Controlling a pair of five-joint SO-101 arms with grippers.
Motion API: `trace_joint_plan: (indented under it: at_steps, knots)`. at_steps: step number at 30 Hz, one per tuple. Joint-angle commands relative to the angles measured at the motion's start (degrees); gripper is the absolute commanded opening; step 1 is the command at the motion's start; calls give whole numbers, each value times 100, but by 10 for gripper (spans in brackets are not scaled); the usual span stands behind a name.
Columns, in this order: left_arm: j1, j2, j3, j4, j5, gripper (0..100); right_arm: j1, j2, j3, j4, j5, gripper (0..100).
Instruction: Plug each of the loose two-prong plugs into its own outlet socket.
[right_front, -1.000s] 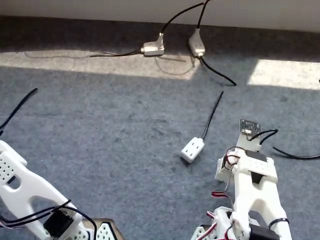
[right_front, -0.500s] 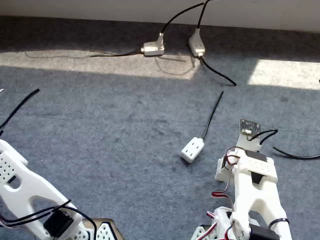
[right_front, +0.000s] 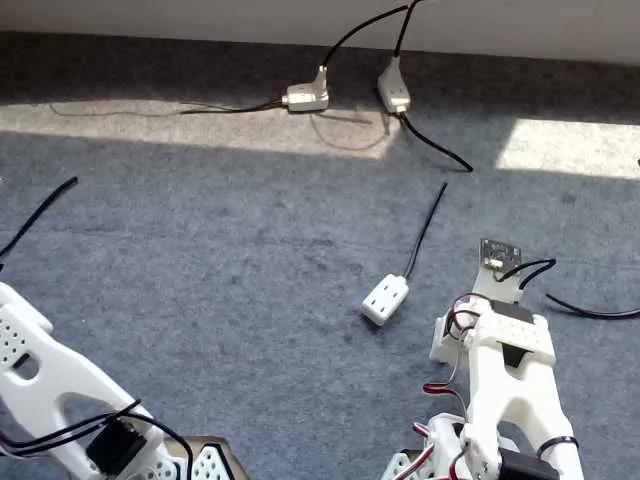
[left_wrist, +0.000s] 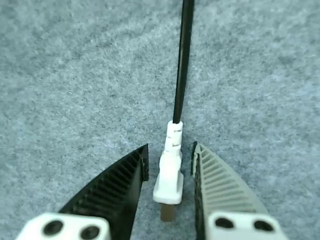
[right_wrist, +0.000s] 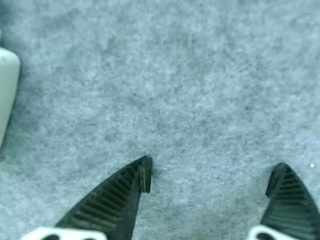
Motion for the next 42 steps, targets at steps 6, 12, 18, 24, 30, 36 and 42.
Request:
trace_joint_plan:
  at_steps: [6,12,18,24,30,36,42]
  knots:
    - [-242,-110,-4,26,-431,181,-75,-66,13,-110,-53,360]
    - [-347,-119,-13,26,-440,181,-66,-66,13,-110,-53,360]
    - [-444,-119,-13,26,-448,181,-75,-66,13,-110,-53,360]
    - [-505,-119,-13,26,-448,181,-66,-66,13,-110,-53,360]
    - [-567,-119,-13,26,-448,181,-66,-66,13,-110,-53,360]
    - [-637,-127,-22,26,-466,181,-66,-66,13,-110,-44,360]
    - [-664,-127,-22,26,-677,181,-66,-66,13,-110,-44,360]
